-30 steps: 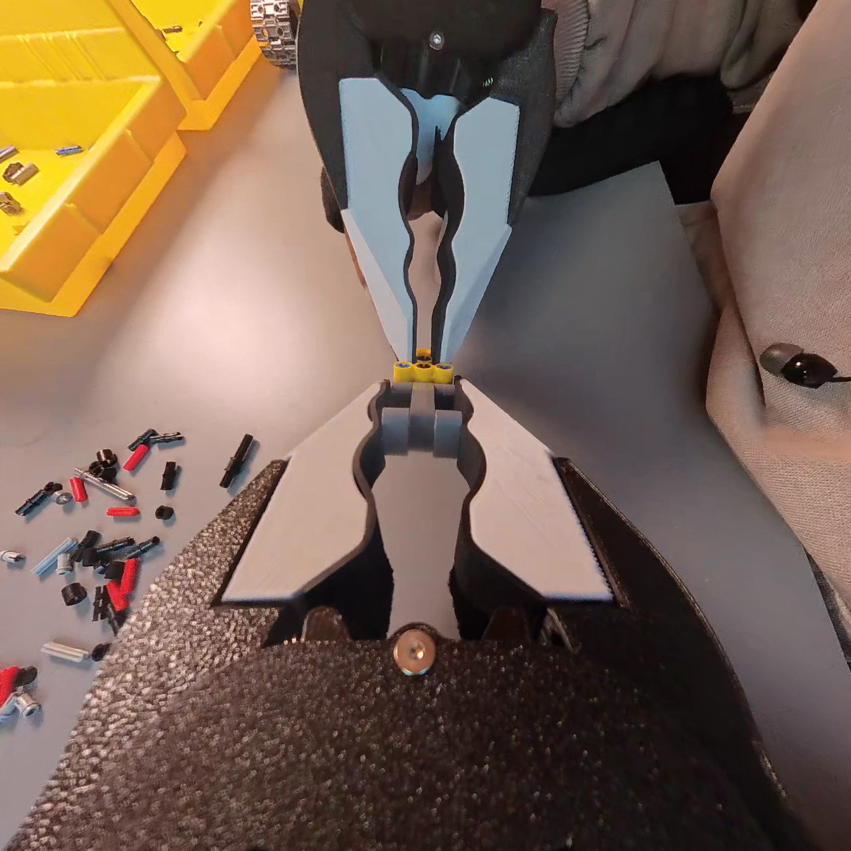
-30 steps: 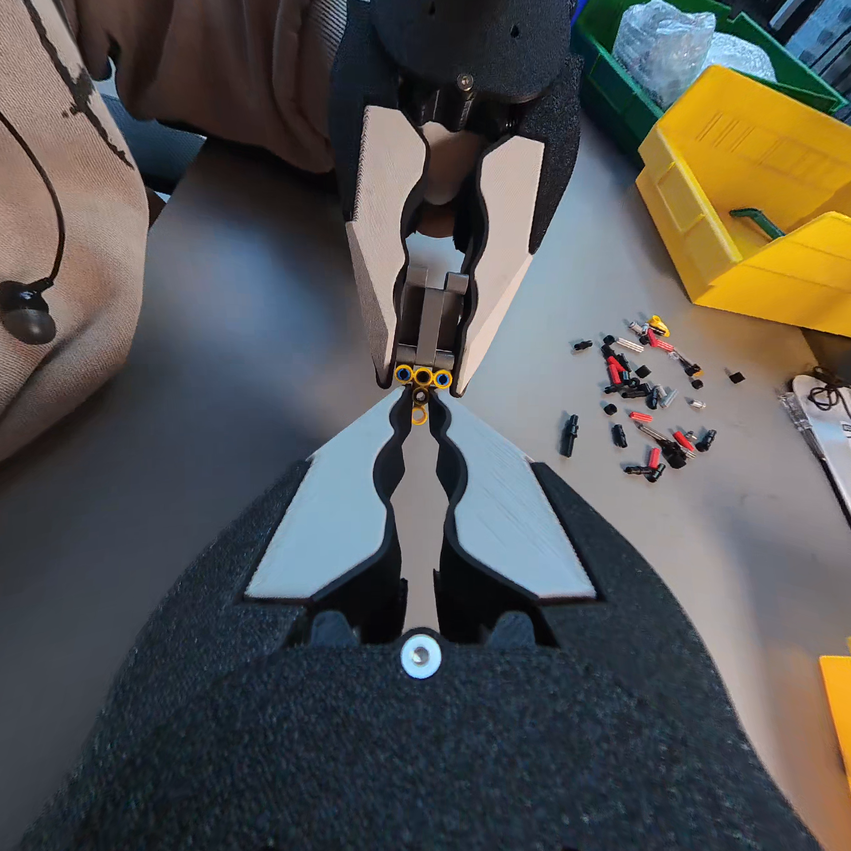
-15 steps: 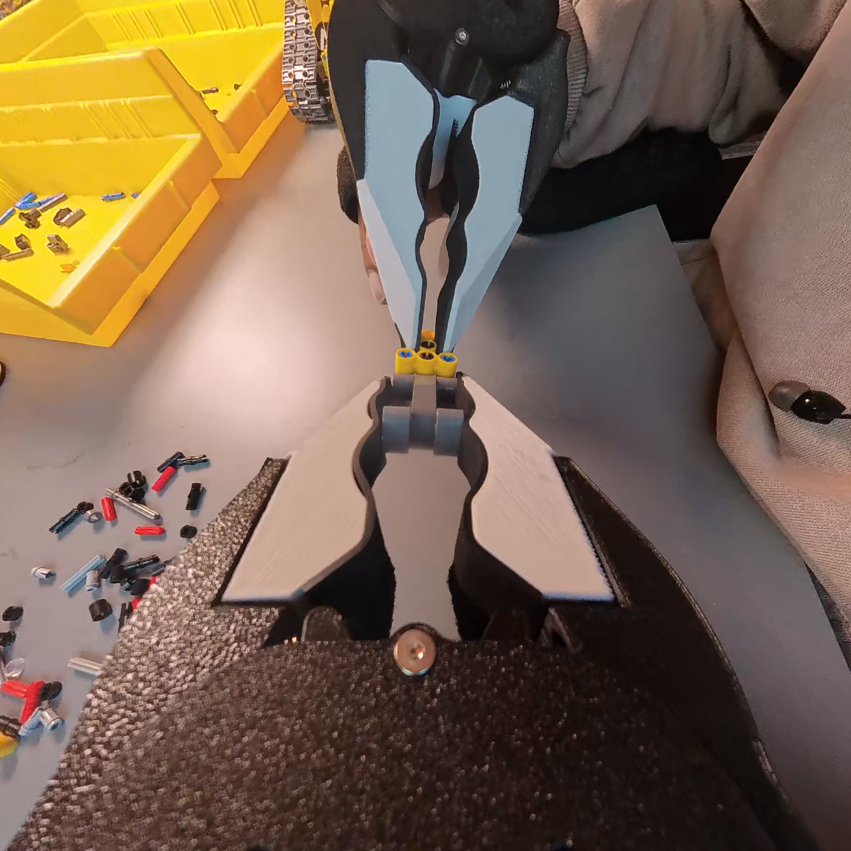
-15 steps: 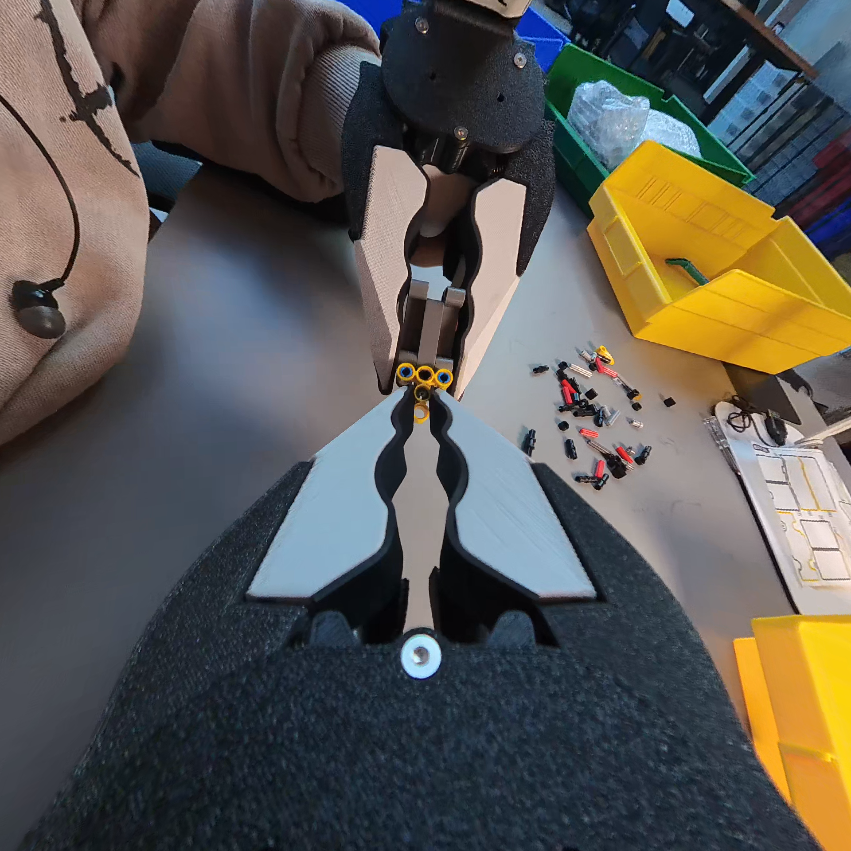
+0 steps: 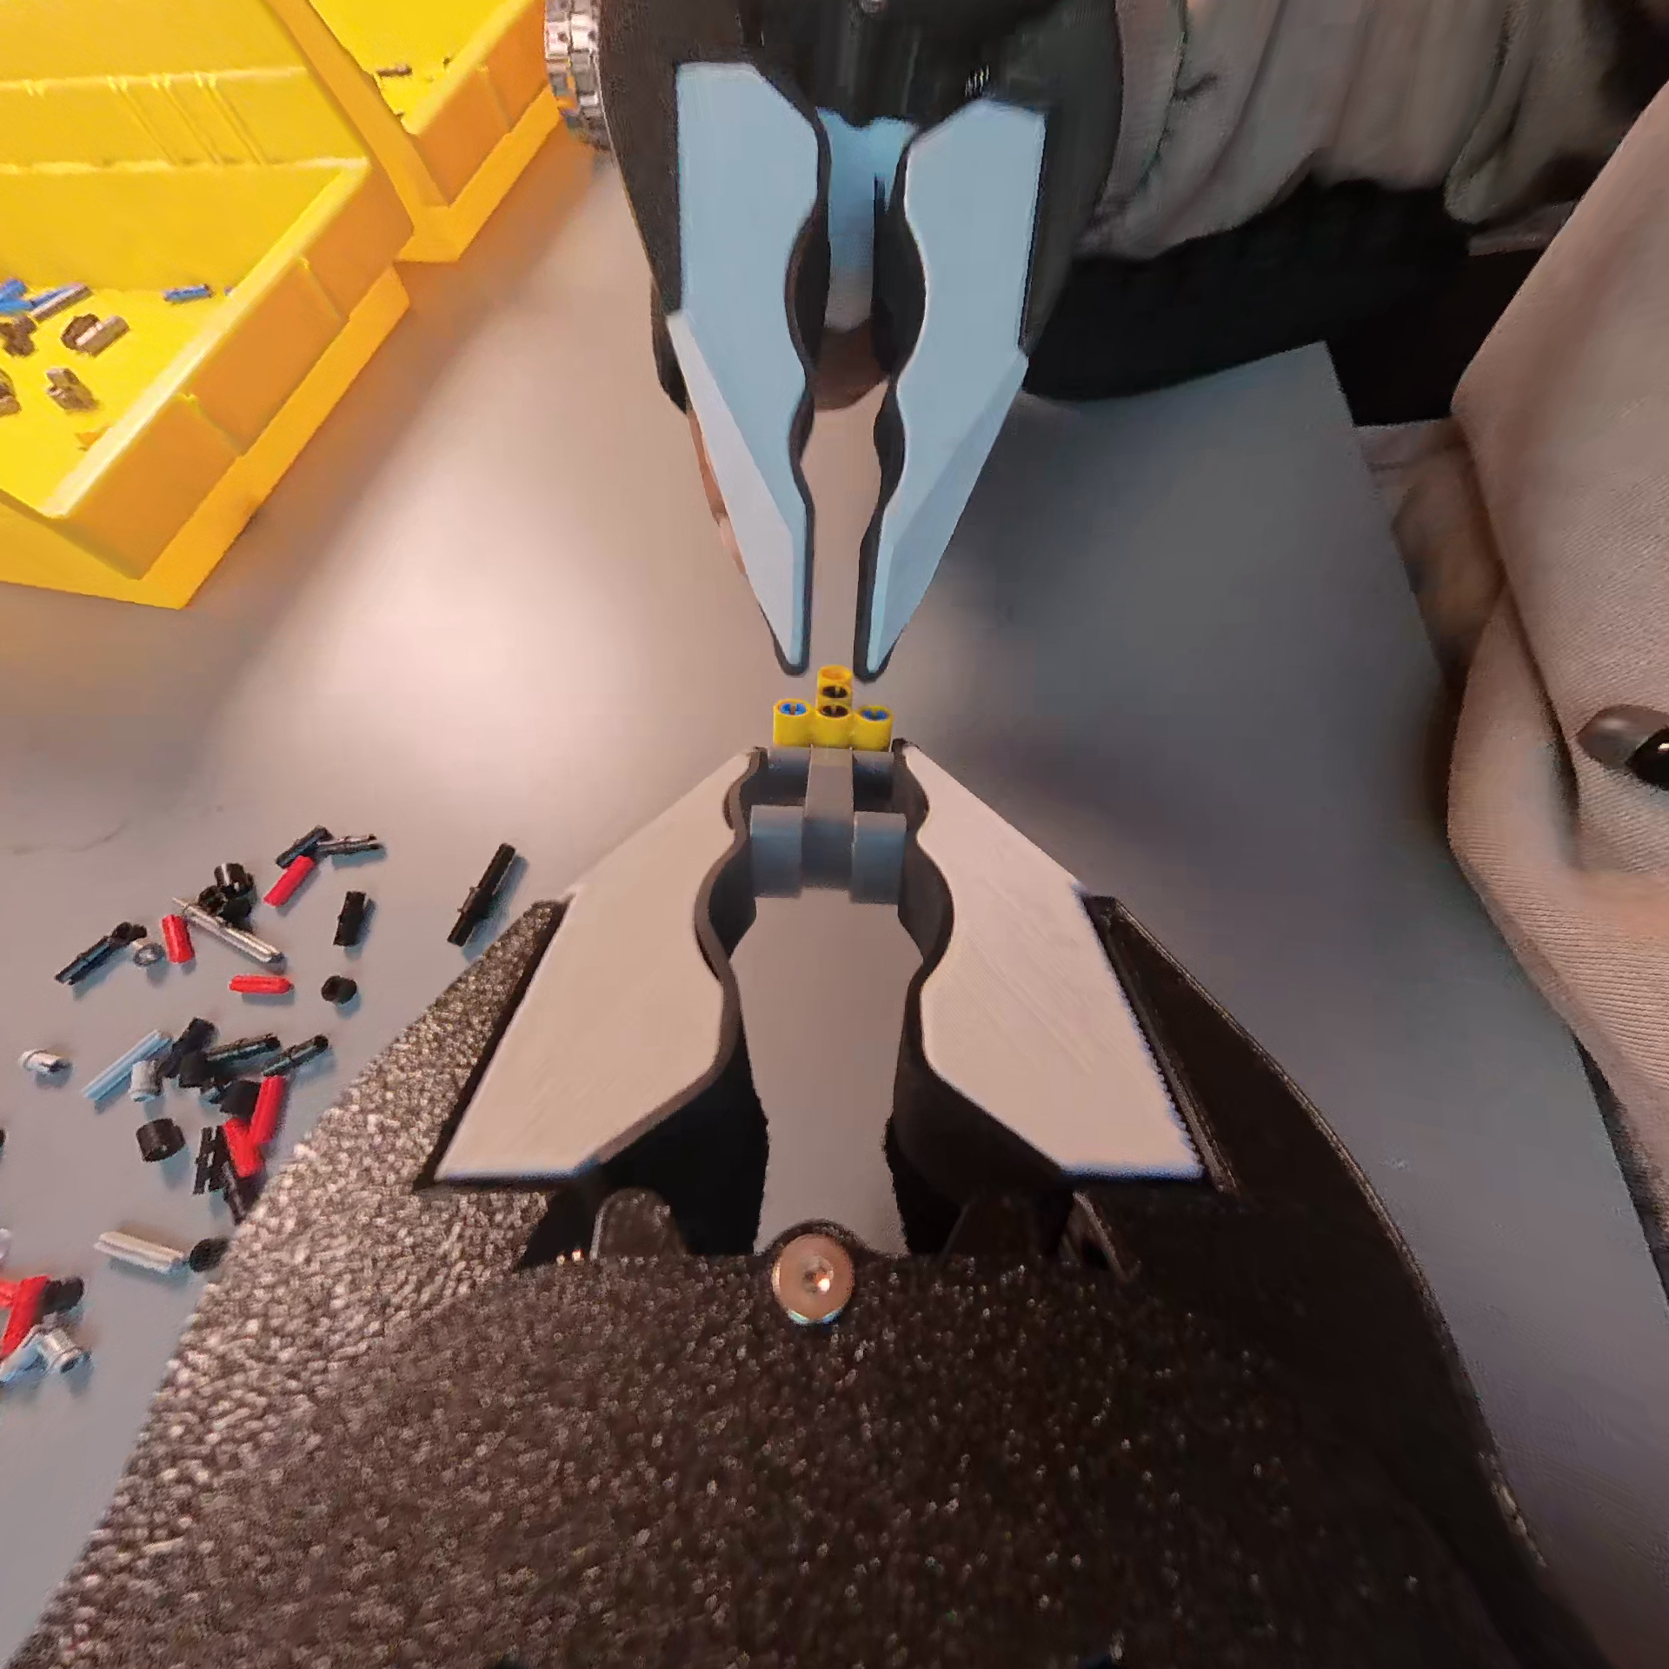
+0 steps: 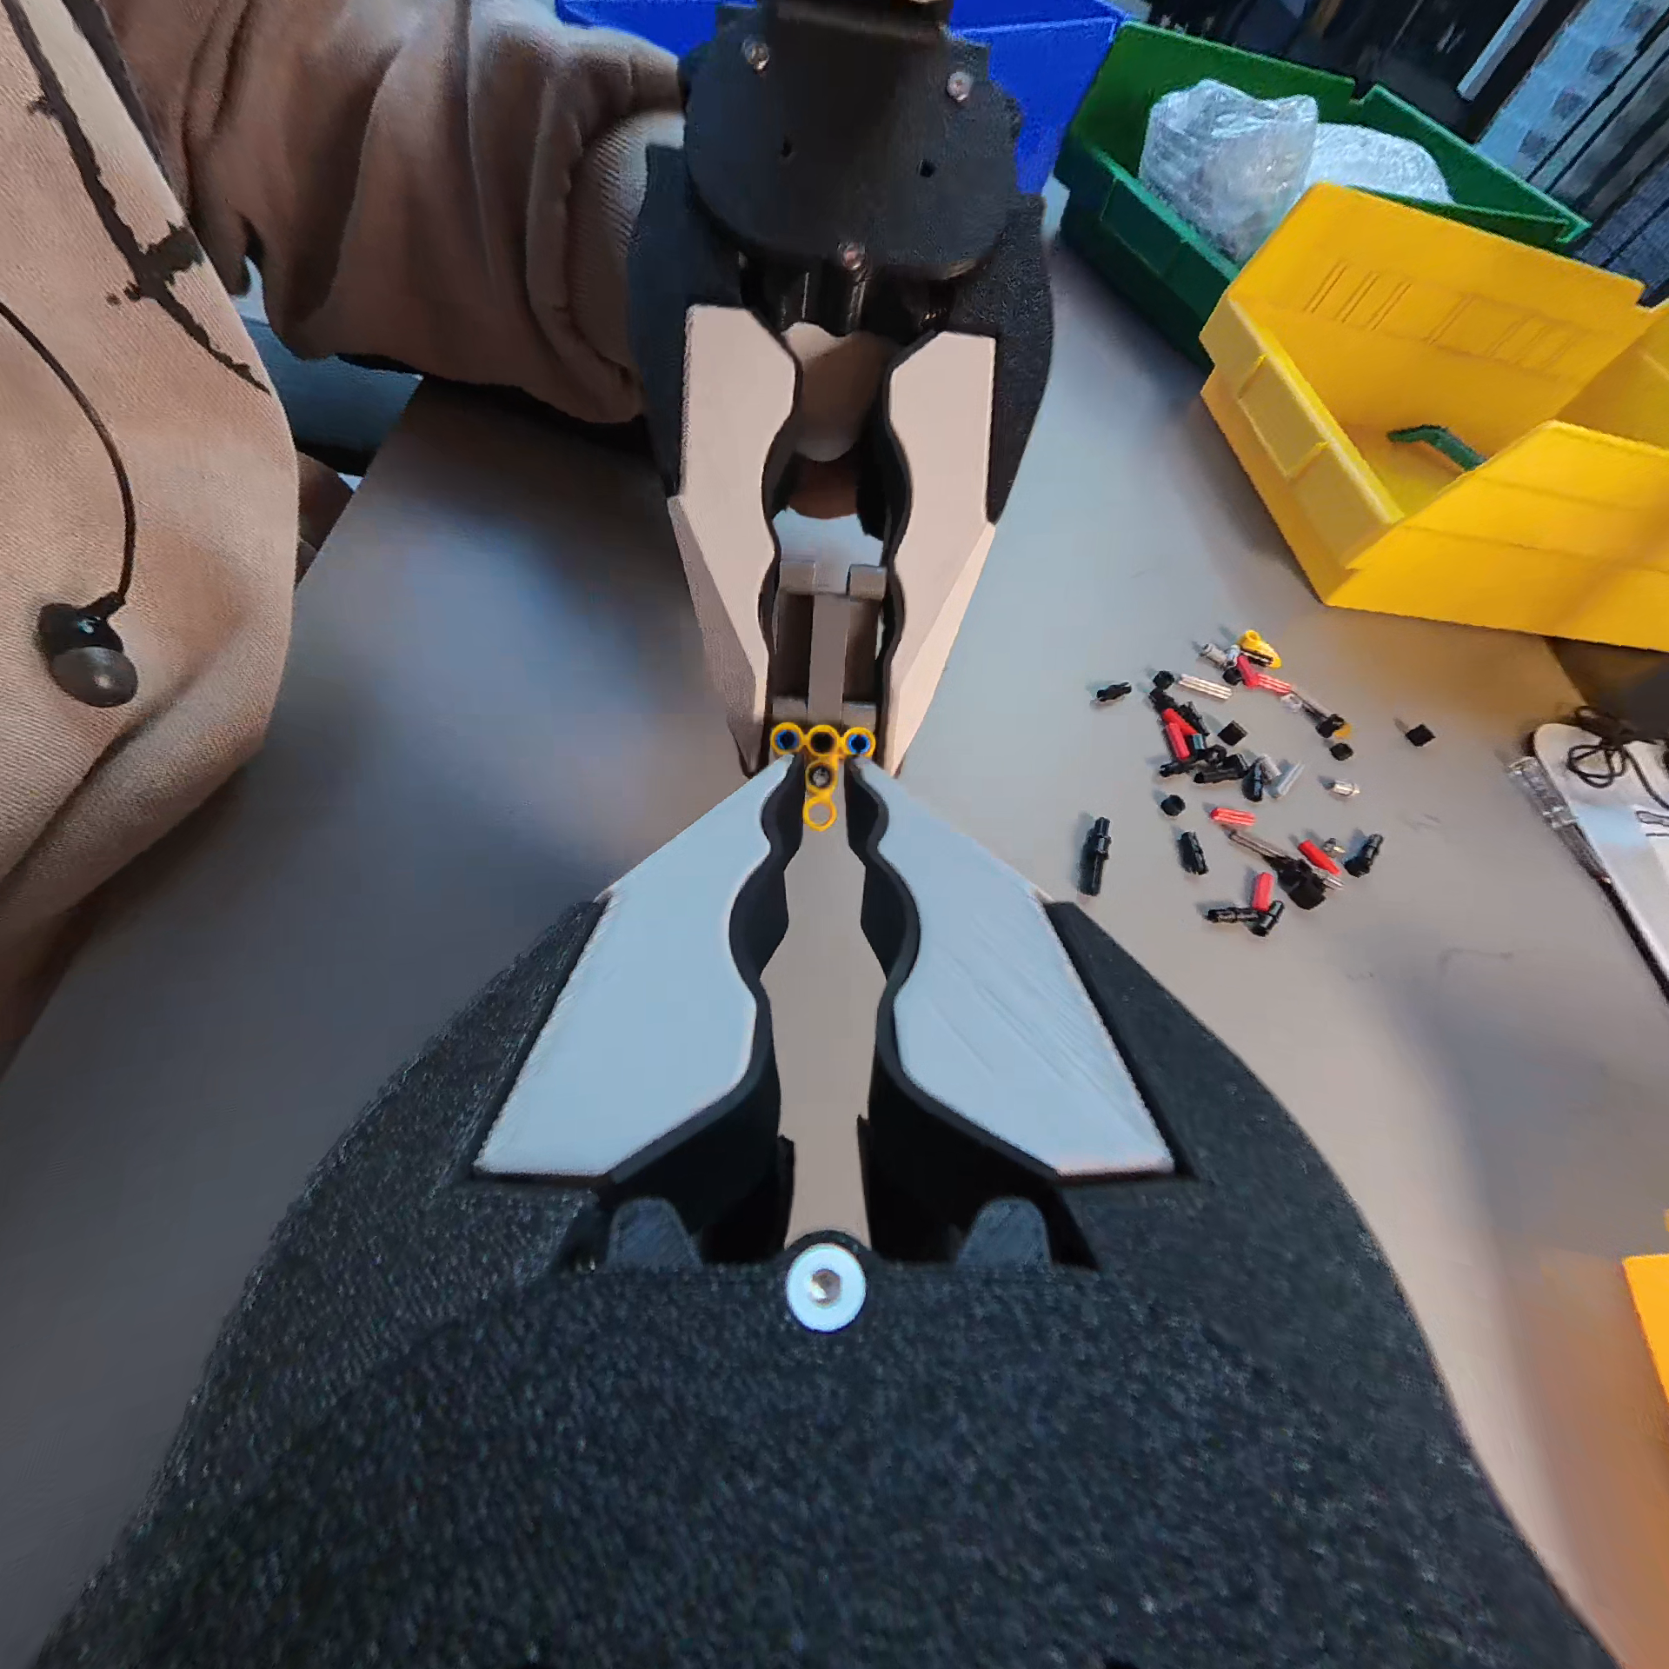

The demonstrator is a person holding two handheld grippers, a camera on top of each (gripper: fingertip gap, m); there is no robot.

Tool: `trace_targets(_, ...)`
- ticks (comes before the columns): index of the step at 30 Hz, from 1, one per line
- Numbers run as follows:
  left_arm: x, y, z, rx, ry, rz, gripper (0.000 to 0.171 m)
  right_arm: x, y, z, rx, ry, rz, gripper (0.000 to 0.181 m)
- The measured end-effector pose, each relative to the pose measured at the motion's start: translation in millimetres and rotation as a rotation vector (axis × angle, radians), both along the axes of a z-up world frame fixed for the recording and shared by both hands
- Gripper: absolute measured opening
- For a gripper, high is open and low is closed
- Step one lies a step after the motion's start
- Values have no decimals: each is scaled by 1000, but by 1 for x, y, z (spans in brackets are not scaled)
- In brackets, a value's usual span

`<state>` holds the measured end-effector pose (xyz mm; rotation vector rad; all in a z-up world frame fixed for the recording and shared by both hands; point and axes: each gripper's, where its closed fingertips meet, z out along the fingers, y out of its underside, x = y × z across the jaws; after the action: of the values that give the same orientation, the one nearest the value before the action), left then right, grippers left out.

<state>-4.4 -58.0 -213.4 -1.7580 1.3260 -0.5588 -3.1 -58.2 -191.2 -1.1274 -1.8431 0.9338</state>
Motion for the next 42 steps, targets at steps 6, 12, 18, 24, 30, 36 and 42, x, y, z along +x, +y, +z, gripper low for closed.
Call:
trace_targets(6, 4, 4, -5, 17, 40, 22, 27, -2, 1, 1, -48, -19, -32, 34)
trace_targets(12, 6, 2, -2, 46, 29, 8, 27, -4, -1, -10, -57, -57, -23, 23)
trace_targets(18, 3, 1, 3, 52, -15, 9, 27, -2, 1, -7, -86, -48, -23, 21)
trace_targets(24, 4, 0, 3, 44, -12, 4, 26, -1, 1, -10, -19, -54, -36, 22)
trace_targets(30, 5, -2, -1, 41, 14, -7, 26, -1, -2, -17, 52, -97, -41, 22)
trace_targets(36, 4, 0, -5, 14, 25, -2, 26, 0, -1, -15, 79, -90, -30, 20)
trace_targets(42, 5, 5, -3, 8, 1, -7, 26, 3, 2, -2, 115, -46, -27, 19)
